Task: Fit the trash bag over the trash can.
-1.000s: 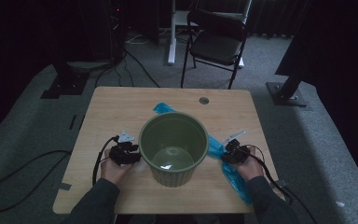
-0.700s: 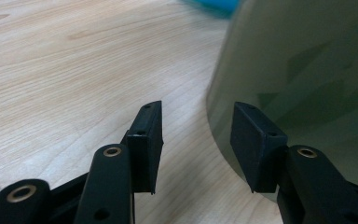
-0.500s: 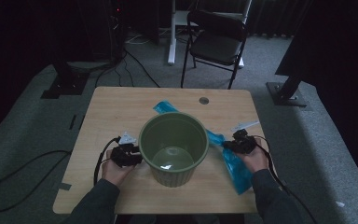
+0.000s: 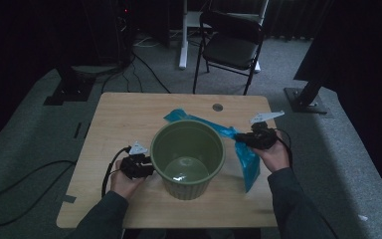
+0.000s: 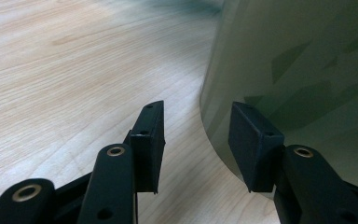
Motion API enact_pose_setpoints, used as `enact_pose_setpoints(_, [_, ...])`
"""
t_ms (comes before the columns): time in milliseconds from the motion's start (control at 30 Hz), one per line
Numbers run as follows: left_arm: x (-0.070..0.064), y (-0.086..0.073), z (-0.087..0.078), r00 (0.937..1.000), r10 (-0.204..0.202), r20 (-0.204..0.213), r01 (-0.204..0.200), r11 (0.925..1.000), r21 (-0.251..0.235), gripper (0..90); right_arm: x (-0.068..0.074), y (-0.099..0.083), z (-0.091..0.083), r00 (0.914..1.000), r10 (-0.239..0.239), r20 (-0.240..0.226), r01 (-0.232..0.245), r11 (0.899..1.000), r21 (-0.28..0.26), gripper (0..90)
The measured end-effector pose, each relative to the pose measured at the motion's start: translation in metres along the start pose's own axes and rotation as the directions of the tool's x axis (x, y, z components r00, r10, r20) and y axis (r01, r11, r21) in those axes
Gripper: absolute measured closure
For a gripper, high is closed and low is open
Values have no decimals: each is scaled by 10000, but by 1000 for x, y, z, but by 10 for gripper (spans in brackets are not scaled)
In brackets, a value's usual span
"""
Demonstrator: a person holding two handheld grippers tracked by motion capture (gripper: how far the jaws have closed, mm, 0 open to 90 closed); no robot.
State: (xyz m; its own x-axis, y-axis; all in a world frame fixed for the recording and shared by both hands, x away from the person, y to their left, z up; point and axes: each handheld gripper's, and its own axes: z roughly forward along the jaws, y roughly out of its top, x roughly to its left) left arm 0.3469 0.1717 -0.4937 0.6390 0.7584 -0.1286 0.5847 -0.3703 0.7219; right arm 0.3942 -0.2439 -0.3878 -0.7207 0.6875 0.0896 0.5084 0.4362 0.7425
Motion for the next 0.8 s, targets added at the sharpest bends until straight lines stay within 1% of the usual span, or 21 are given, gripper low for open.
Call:
enact_pose_setpoints(100, [-4,1,2,9998,166,138,-167,9998,75,563,4,12,-5,9998,-214,46,214,9997,-77,892])
enact_pose_setpoints(133, [-4,1,2,9998,166,138,-167,9998,75,563,4,12,-5,9998,-214,46,214,9997,-77,892])
enact_pose_setpoints(200, [-7,2,4,9993,285,241,-287,9995,90,563,8,21,-8,9995,-330,13,330,9993,-188,892])
enact_pose_setpoints(233, [-8,2,5,9991,341,259,-344,9993,109,563,13,29,-11,9989,-477,-15,476,9985,-264,892])
enact_pose_setpoints(367, [-11,3,6,9986,436,293,-440,9990,121,563,25,46,-18,9964,-851,2,850,9956,-406,892])
enact_pose_setpoints(400, [-11,3,6,9986,436,293,-440,9990,121,563,25,46,-18,9964,-851,2,850,9956,-406,892])
enact_pose_setpoints(433, [-12,3,7,9984,457,322,-460,9989,91,563,31,57,-21,9944,-1055,-30,1052,9931,-516,892])
enact_pose_setpoints(533, [-14,3,7,9980,536,340,-539,9985,88,563,38,69,-23,9920,-1258,-109,1249,9903,-616,892])
enact_pose_setpoints(567, [-14,3,8,9978,560,347,-563,9984,97,563,38,69,-23,9920,-1258,-109,1249,9903,-616,892])
enact_pose_setpoints(600, [-15,4,8,9977,572,361,-575,9983,84,563,40,73,-23,9906,-1365,-109,1355,9887,-641,892])
enact_pose_setpoints(633, [-16,4,9,9971,656,394,-660,9978,95,563,43,76,-23,9897,-1419,-161,1405,9877,-684,892])
enact_pose_setpoints(667, [-17,4,9,9969,682,400,-686,9976,88,563,48,84,-22,9879,-1521,-315,1494,9859,-755,892])
enact_pose_setpoints(733, [-17,4,10,9968,694,406,-698,9975,75,563,54,90,-19,9852,-1657,-428,1621,9838,-769,892])
enact_pose_setpoints(767, [-18,5,10,9966,717,410,-721,9974,74,563,54,90,-19,9852,-1657,-428,1621,9838,-769,892])
enact_pose_setpoints(800, [-18,5,10,9962,769,403,-773,9970,76,562,57,93,-17,9836,-1736,-488,1695,9825,-777,892])
